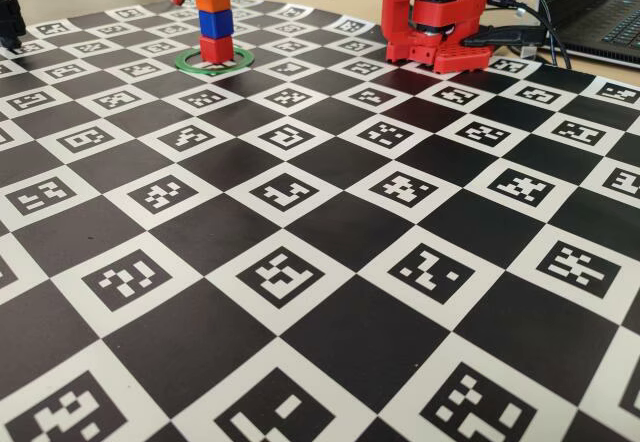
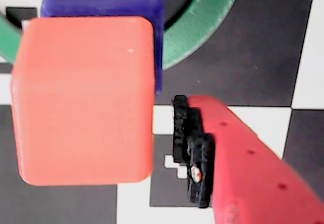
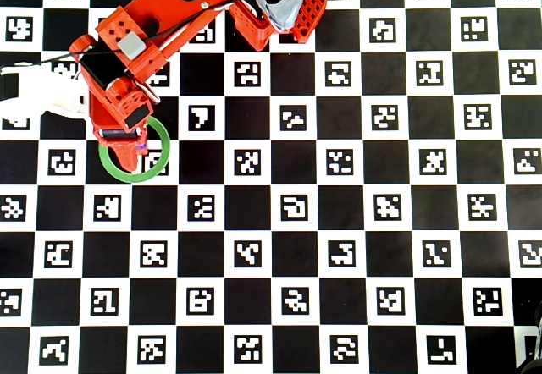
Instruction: Grab the red cube then put it in the green circle then put the blue cube on top and finally the orange cube on top
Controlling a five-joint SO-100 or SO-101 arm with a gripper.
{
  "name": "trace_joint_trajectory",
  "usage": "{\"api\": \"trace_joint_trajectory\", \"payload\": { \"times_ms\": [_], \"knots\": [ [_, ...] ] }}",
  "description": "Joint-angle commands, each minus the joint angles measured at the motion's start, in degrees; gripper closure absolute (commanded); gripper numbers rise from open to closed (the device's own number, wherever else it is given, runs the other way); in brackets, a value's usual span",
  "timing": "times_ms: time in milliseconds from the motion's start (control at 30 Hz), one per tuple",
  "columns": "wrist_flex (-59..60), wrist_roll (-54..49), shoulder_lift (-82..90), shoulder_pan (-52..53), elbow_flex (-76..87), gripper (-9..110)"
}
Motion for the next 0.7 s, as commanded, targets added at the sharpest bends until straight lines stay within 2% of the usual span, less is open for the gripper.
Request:
{"api": "trace_joint_trajectory", "payload": {
  "times_ms": [0,400,667],
  "knots": [
    [2.5,0.9,2.5,0.6,-5.4,57],
    [11.7,6.3,14.7,-6.4,-10.9,59],
    [15.2,21.1,26.2,-21.6,-5.4,64]
  ]
}}
